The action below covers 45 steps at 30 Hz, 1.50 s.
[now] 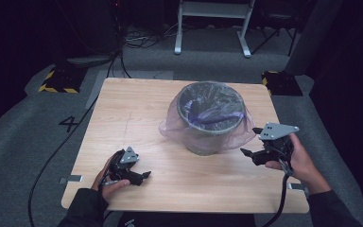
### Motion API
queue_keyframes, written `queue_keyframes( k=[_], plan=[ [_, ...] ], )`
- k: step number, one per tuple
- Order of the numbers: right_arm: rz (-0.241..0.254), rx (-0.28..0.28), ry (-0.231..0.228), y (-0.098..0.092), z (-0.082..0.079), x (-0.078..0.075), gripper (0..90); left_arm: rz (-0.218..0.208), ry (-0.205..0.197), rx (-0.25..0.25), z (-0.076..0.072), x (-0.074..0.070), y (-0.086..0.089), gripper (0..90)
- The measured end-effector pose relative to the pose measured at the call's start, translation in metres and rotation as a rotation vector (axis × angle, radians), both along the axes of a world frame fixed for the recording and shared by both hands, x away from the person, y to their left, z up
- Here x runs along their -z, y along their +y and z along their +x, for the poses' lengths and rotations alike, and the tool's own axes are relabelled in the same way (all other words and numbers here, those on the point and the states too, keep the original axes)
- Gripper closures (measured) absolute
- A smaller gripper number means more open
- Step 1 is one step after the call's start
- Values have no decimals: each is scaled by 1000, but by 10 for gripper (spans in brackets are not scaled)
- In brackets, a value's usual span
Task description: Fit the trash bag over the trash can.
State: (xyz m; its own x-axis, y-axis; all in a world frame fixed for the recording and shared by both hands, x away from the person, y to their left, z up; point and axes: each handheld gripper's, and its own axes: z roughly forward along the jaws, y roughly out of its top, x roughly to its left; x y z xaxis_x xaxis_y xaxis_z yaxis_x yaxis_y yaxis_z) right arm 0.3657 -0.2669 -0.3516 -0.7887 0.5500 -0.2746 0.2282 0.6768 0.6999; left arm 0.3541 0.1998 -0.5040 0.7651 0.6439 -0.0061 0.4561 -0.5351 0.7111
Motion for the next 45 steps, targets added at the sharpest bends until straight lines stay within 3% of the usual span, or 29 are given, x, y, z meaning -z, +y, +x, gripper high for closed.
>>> queue_keyframes(
  k=[15, 30, 45],
  plan=[
    [-56, 11, 21, -10, -10, 26, 187, 0, 0, -1, 0, 0, 0, 138],
    [-103, 73, 57, -16, -6, 56, 183, 0, 0, -1, 0, 0, 0, 139],
    [-112, 94, 98, -25, -8, 87, 183, -3, 1, -2, 0, 0, 0, 139]
  ],
)
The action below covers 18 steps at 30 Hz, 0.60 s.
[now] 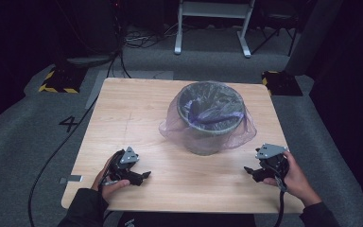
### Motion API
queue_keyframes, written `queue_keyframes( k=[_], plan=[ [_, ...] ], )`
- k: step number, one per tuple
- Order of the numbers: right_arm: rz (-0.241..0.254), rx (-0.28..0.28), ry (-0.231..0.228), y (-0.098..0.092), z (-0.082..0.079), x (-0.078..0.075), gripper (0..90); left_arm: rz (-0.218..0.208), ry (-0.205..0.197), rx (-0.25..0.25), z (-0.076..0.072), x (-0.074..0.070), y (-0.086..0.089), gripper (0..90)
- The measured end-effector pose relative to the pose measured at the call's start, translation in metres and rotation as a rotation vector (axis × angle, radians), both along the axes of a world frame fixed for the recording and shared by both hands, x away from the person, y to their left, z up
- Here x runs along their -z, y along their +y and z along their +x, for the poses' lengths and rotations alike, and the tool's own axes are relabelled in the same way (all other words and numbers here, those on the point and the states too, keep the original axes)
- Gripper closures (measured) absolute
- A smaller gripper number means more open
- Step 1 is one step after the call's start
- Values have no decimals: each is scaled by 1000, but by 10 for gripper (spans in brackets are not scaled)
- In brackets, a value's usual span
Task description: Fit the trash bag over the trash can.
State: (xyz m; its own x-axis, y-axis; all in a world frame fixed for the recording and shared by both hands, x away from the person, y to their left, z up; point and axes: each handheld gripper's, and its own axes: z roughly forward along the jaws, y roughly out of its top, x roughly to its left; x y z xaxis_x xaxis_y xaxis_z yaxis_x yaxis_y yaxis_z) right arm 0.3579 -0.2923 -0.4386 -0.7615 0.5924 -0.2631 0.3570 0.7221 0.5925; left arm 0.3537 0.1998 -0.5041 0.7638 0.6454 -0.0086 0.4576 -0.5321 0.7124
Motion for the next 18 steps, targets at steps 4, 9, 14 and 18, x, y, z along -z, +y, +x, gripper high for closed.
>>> queue_keyframes(
  k=[4, 9, 14, 18],
  plan=[
    [10, 9, 11, -3, -1, 7, 183, 0, 0, 0, 0, 0, 0, 139],
    [27, 13, 16, -8, -3, 13, 183, 1, 0, -1, 0, 0, 0, 139],
    [56, 34, 22, -17, -6, 22, 183, 2, -2, 0, 0, 0, 0, 139],
    [80, 49, 26, -23, -7, 27, 183, 2, -1, 0, 0, 0, 0, 139]
  ],
)
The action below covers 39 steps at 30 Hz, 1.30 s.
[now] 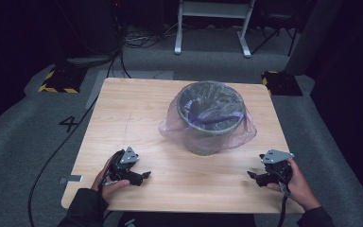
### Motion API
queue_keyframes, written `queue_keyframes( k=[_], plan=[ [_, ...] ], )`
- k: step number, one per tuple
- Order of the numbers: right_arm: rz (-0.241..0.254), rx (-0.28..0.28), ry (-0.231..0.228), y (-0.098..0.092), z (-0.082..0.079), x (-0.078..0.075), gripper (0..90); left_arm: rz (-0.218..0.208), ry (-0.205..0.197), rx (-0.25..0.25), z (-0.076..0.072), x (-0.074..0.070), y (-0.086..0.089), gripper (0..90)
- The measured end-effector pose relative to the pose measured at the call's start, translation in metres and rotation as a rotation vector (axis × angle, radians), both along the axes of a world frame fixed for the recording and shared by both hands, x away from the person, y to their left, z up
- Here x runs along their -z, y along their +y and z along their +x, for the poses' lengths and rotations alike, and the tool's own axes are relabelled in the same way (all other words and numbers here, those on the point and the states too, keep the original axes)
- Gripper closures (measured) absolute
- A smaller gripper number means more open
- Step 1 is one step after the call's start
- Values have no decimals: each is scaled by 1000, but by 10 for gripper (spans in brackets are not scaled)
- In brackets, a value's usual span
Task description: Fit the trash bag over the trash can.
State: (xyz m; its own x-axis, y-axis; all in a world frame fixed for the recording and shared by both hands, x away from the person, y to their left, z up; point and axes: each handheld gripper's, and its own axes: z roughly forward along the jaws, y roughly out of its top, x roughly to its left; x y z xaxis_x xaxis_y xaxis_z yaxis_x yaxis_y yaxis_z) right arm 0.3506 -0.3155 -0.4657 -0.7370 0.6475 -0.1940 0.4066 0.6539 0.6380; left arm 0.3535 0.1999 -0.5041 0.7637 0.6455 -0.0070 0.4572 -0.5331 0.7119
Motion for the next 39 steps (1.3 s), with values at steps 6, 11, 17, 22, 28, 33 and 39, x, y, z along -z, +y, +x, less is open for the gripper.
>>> queue_keyframes(
  k=[6, 11, 17, 22, 28, 33, 39],
  plan=[
    [48, 35, 17, -12, -3, 11, 182, 0, 0, 0, 0, 0, 0, 139],
    [89, 64, 29, -22, -4, 21, 181, -1, 2, 1, 0, 0, 0, 138],
    [142, 108, 47, -34, -7, 30, 171, 0, 3, 8, 1, 0, 0, 133],
    [222, 139, 53, -45, -9, 37, 158, -1, 4, 9, 2, 0, 0, 131],
    [224, 134, 47, -51, -11, 38, 155, 0, 3, 8, 1, 0, 0, 131],
    [224, 134, 47, -51, -11, 38, 154, 2, 0, 7, 1, 0, 0, 132],
    [222, 142, 44, -50, -11, 38, 149, 1, 2, 8, 1, 0, 0, 132]
  ],
)
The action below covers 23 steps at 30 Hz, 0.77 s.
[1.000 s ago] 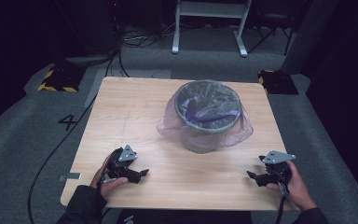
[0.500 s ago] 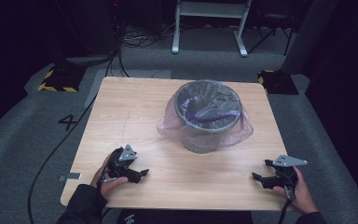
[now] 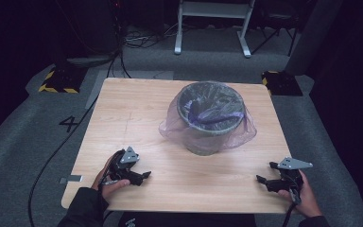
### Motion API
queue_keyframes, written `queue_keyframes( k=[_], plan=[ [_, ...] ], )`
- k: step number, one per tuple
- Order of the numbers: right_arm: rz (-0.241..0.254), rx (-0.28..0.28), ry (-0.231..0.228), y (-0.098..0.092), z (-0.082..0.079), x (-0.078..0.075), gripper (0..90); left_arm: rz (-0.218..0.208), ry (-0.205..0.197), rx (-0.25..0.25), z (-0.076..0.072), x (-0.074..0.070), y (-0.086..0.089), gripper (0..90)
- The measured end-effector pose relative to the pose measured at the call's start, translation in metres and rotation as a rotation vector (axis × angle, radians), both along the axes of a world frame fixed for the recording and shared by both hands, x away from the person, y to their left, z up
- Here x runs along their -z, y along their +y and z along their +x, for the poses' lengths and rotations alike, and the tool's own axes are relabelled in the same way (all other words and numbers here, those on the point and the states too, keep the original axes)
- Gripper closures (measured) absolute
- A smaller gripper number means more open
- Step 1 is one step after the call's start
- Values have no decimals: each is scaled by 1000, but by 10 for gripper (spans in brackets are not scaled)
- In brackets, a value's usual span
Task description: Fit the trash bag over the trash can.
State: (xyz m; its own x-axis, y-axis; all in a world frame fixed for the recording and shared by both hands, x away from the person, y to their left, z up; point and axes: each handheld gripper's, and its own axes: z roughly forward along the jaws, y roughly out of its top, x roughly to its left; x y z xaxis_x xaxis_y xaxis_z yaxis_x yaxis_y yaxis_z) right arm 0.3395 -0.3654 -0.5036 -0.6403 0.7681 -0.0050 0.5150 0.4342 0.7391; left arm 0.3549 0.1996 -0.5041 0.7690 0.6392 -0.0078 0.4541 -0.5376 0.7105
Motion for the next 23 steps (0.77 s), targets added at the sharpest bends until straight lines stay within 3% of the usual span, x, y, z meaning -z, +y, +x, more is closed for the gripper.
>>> queue_keyframes(
  k=[23],
  plan=[
    [-1, 2, 1, 0, 1, 0, 147, 2, 0, 4, 1, 0, -1, 125]
  ],
)
